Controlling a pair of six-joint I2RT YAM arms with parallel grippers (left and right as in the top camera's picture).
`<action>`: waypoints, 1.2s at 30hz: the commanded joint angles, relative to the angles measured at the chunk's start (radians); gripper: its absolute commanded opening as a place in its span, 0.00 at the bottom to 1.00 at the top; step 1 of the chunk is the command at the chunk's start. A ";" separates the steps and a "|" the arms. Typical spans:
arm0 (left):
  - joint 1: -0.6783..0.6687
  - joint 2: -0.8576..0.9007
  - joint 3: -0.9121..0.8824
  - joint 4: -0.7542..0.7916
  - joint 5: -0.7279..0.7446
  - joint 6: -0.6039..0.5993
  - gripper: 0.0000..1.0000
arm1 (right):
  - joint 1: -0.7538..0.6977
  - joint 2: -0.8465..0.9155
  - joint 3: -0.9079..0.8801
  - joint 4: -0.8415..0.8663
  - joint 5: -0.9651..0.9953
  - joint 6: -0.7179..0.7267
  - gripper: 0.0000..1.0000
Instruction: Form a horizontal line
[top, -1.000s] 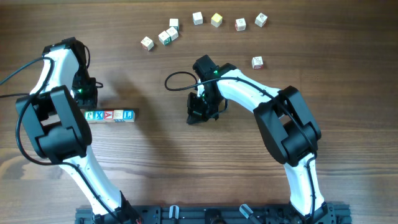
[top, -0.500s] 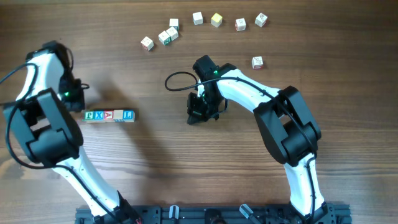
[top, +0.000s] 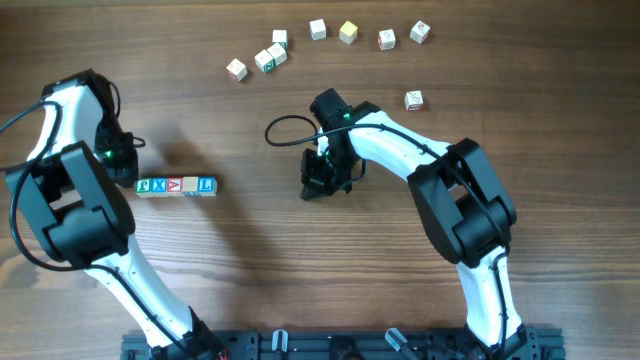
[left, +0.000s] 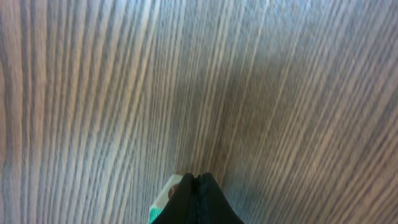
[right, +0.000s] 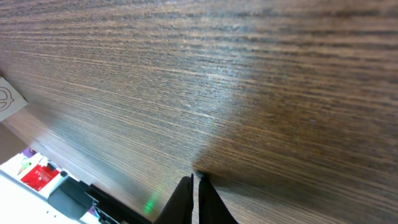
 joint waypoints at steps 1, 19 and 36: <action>-0.024 0.010 -0.005 -0.002 -0.023 0.005 0.04 | -0.011 0.077 -0.043 -0.003 0.273 0.012 0.08; -0.037 0.010 -0.005 -0.020 -0.024 0.005 0.05 | -0.011 0.077 -0.043 -0.004 0.274 0.009 0.08; -0.037 0.010 -0.005 -0.042 -0.023 0.005 0.04 | -0.011 0.077 -0.043 -0.002 0.269 0.011 0.08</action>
